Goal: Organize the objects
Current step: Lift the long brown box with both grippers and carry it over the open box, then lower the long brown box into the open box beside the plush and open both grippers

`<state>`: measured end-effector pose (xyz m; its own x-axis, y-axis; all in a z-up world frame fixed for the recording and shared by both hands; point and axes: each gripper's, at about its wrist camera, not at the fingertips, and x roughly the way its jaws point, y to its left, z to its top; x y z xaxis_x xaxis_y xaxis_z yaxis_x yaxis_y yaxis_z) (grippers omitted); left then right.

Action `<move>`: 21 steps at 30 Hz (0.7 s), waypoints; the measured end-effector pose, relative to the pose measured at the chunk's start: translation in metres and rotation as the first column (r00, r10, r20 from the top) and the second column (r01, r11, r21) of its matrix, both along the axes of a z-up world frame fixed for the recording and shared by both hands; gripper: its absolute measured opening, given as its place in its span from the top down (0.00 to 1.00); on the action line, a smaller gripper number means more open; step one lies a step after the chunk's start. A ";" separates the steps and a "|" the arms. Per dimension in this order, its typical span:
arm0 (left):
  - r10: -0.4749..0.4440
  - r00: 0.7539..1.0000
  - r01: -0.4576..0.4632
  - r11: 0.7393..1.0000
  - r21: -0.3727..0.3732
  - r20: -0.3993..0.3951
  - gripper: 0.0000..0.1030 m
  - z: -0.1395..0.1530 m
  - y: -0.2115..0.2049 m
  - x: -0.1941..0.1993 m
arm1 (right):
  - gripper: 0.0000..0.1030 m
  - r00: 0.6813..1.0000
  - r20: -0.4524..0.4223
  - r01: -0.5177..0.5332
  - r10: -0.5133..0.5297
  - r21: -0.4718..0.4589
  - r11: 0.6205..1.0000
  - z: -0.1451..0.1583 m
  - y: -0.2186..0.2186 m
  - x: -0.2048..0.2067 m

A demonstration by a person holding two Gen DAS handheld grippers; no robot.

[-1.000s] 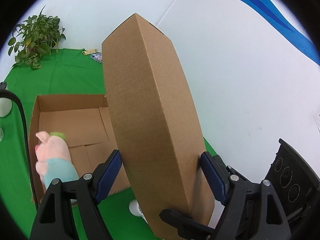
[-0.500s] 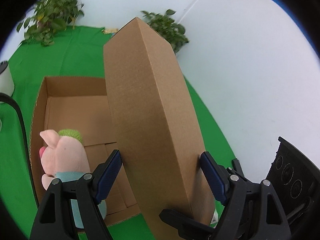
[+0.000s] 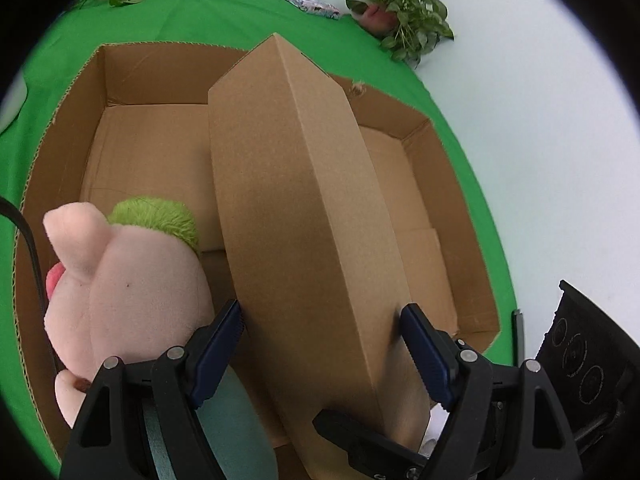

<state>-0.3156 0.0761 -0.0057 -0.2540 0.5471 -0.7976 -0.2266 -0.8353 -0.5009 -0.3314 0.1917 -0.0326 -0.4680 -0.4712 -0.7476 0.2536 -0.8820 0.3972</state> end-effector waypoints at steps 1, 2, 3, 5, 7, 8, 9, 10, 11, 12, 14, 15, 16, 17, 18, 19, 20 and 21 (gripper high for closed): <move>-0.006 1.000 0.006 1.000 -0.014 -0.004 0.24 0.000 0.002 0.000 | 0.25 1.000 0.012 0.004 -0.004 -0.004 1.000 -0.005 -0.001 -0.001; -0.006 1.000 0.006 1.000 -0.027 0.002 0.25 0.001 0.003 0.000 | 0.25 1.000 0.019 0.007 -0.007 0.000 1.000 -0.007 -0.003 -0.001; -0.004 1.000 0.005 0.999 -0.035 0.008 0.26 0.000 0.003 -0.001 | 0.25 1.000 0.026 0.008 -0.008 0.005 1.000 -0.011 -0.004 -0.002; 0.002 1.000 -0.001 0.999 -0.048 0.014 0.30 -0.003 0.001 -0.003 | 0.25 0.999 0.048 0.018 -0.019 0.016 1.000 -0.021 -0.005 -0.007; 0.014 1.000 -0.013 0.998 -0.054 0.005 0.36 0.001 -0.003 -0.002 | 0.25 0.997 0.064 0.040 -0.043 0.043 0.998 -0.028 -0.009 -0.008; 0.024 1.000 -0.025 0.999 -0.047 -0.010 0.36 0.007 -0.008 0.001 | 0.25 0.995 0.084 0.051 -0.056 0.059 0.997 -0.034 -0.012 -0.010; 0.034 0.999 -0.036 0.998 -0.043 -0.026 0.36 0.011 -0.012 0.003 | 0.26 0.994 0.087 0.056 -0.060 0.052 0.997 -0.036 -0.013 -0.011; 0.048 0.998 -0.049 0.998 -0.040 -0.046 0.36 0.017 -0.018 0.007 | 0.26 0.994 0.087 0.057 -0.061 0.056 0.997 -0.038 -0.015 -0.012; 0.055 0.997 -0.058 0.998 -0.039 -0.060 0.36 0.020 -0.022 0.009 | 0.26 0.994 0.087 0.060 -0.066 0.070 0.996 -0.038 -0.019 -0.013; 0.061 0.995 -0.064 0.997 -0.039 -0.075 0.36 0.024 -0.027 0.013 | 0.25 0.994 0.087 0.059 -0.066 0.083 0.995 -0.038 -0.024 -0.013; 0.070 0.992 -0.075 0.996 -0.044 -0.102 0.36 0.034 -0.033 0.025 | 0.25 0.990 0.089 0.099 -0.108 0.105 0.990 -0.039 -0.033 -0.016; 0.077 0.991 -0.082 0.996 -0.042 -0.113 0.36 0.034 -0.038 0.026 | 0.25 0.990 0.090 0.099 -0.110 0.117 0.988 -0.040 -0.037 -0.017; 0.085 0.989 -0.091 0.995 -0.040 -0.123 0.37 0.037 -0.041 0.031 | 0.25 0.989 0.093 0.100 -0.112 0.126 0.987 -0.041 -0.041 -0.018; 0.101 0.986 -0.108 0.993 -0.049 -0.133 0.37 0.038 -0.046 0.036 | 0.25 0.989 0.096 0.102 -0.115 0.133 0.986 -0.043 -0.044 -0.020; 0.107 0.985 -0.114 0.992 -0.048 -0.138 0.37 0.042 -0.049 0.039 | 0.25 0.988 0.102 0.102 -0.116 0.135 0.986 -0.046 -0.047 -0.022; 0.109 0.984 -0.116 0.992 -0.040 -0.140 0.37 0.045 -0.051 0.040 | 0.24 0.988 0.102 0.101 -0.116 0.139 0.985 -0.044 -0.051 -0.023; 0.111 0.983 -0.117 0.993 -0.032 -0.145 0.37 0.045 -0.055 0.043 | 0.23 0.988 0.103 0.097 -0.112 0.141 0.985 -0.044 -0.053 -0.026; 0.117 0.981 -0.123 0.992 -0.030 -0.152 0.37 0.046 -0.058 0.046 | 0.22 0.988 0.108 0.092 -0.107 0.135 0.987 -0.042 -0.053 -0.033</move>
<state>-0.2694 0.0180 0.0403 -0.4340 0.4750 -0.7655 -0.1937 -0.8790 -0.4356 -0.3640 0.1391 -0.0746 -0.4157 -0.3228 -0.8503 0.1219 -0.9462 0.2997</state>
